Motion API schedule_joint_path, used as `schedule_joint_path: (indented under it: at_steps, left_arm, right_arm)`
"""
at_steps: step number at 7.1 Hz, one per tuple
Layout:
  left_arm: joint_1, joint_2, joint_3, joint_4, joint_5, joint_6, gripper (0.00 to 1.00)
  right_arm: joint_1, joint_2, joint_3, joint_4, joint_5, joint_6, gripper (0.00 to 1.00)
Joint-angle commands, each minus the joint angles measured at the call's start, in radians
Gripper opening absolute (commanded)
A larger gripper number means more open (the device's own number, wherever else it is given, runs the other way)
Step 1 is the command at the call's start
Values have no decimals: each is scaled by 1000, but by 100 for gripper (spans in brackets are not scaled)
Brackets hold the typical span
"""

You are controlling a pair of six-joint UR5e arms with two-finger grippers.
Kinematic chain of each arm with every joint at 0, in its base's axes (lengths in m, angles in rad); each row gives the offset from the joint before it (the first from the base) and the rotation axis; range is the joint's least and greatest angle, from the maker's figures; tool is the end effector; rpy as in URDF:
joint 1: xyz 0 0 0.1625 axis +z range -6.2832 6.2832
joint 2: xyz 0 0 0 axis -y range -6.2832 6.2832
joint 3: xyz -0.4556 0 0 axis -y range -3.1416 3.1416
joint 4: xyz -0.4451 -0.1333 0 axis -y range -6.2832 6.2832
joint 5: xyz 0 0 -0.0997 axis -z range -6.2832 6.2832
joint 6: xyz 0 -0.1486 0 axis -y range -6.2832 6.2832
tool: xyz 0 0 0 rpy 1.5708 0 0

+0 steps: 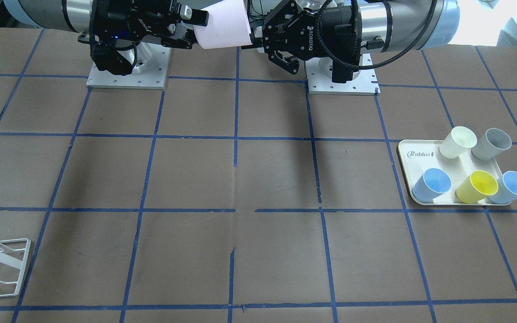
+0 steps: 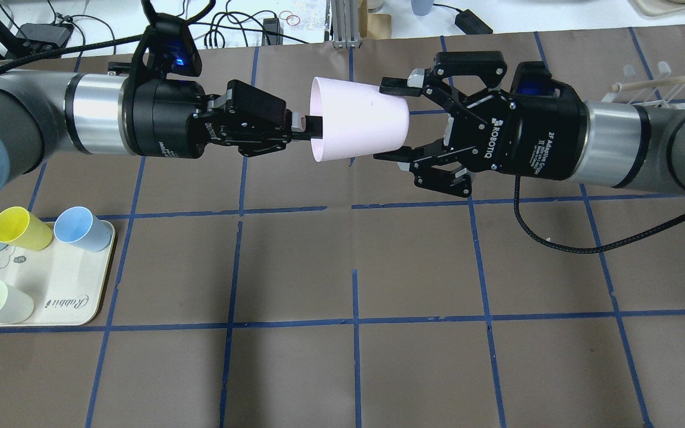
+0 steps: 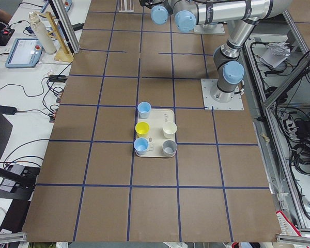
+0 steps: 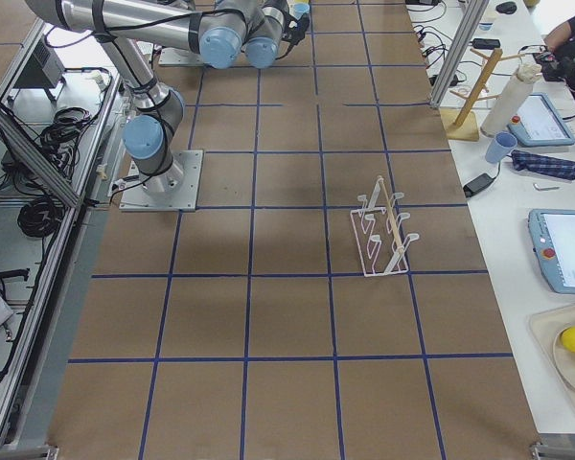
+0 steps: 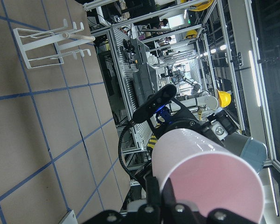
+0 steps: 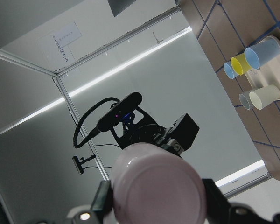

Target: Transfer IKEA cup to right arm and place on rack

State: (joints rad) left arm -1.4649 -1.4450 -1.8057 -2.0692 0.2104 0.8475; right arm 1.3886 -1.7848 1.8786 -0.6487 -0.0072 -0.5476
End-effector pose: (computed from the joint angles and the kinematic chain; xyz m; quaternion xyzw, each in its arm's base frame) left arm -0.2296 -0.4764 0.4836 -0.0935 -0.7596 0.0688 0.6399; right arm 0.2051 -0.4425 0.4807 0.2243 0.6720 0.1028 0.6982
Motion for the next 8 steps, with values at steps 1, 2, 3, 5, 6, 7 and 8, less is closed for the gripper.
schedule_joint_path:
  at_steps: [1,2,3,5,6,7,8]
  left_arm:
    - [0,-3,0,1,1,-1,6]
    - [0,-2,0,1,1,-2,7]
    - [0,-3,0,1,4,-13,23]
    - [0,-3,2,1,6,-18,81]
    - [0,-3,2,1,6,-18,83]
    - [5,0,2,0,10,-25,97]
    - [12,0,2,-11,9,-31,100]
  right_arm:
    - [-3,2,-12,1,-22,5,49]
    - [-3,4,-28,1,-22,6,41]
    - [-3,4,-38,0,-23,40,32]
    - [-3,4,-48,0,-23,46,15]
    - [-6,8,-50,-2,-25,46,11]
    - [-14,11,-58,-11,-54,46,7]
    - [-46,13,-68,-11,-72,46,6]
